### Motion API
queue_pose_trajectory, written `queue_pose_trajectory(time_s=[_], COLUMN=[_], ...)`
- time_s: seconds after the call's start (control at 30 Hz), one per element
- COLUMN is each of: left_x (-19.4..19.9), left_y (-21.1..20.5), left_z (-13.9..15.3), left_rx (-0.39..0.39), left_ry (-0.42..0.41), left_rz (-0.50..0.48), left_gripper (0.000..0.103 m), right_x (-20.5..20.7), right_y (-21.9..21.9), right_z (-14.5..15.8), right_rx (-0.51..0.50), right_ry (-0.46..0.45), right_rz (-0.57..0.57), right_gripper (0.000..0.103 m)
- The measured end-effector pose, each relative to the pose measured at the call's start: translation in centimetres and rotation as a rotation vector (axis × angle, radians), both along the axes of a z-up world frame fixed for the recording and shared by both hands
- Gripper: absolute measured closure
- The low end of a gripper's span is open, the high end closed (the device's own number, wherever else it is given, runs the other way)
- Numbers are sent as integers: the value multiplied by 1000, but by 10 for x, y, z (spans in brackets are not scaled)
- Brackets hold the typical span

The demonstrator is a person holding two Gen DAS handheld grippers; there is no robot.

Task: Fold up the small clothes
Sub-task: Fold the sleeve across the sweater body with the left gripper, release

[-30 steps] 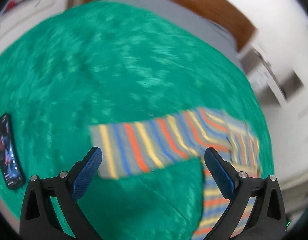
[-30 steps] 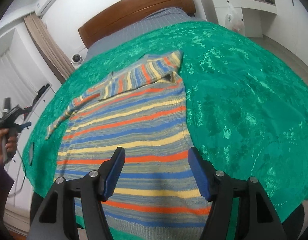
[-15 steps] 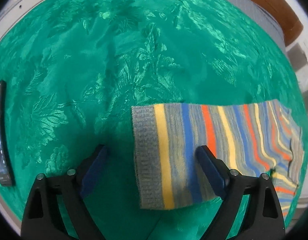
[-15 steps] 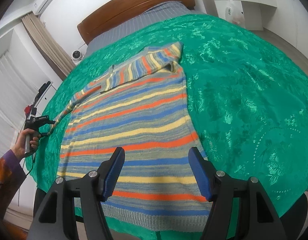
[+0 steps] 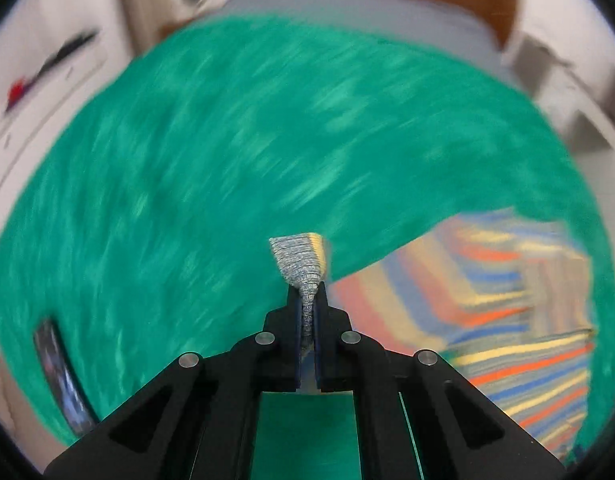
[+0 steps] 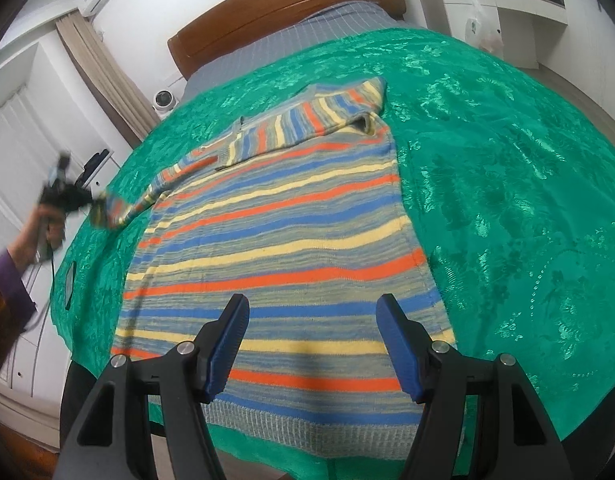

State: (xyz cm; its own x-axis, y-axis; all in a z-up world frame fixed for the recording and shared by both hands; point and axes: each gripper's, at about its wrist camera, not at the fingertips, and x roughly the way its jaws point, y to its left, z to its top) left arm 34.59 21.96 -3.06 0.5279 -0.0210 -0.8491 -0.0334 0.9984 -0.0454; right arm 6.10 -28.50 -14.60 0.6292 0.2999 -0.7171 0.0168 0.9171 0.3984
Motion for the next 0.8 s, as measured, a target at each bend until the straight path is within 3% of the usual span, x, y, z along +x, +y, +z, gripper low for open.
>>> queue_pose_trajectory(time_s=[0.13,0.27,0.33,0.4,0.5,0.6,0.7,0.8], left_x=[2,-7,-5,-9,-11,-4,-5,-16], left_y=[-111,-214,-258,-284,-283,-250,-205,-164], left_z=[61,66,49,32,26,21,4,-33], left_rx=[-3,-47,-113,-136,-126,-60,5,64], left_ry=[-116,-129,-66,-5,-39,-72,-74,-48], left_rz=[-217,-399,-481,-520,-524,-444,-340,-264], left_gripper=[100,98,85,42,32,22,21,21], right_x=[-4,-12,-16,-18,-25,-30,-25,-1], right_y=[-5,-16,-22,-28,-41,-50,-55,-52], right_z=[-5,-7,-9,-11,-12,-15,-18,-7], right_rx=[20,33,37,44,54,62,92,138], right_ry=[-2,-6,-2,4,1,4,48,84], right_rz=[-16,-50,-72,-88,-121,-144,-147,-87], right_gripper=[37,37,37,37,37,37,37,37])
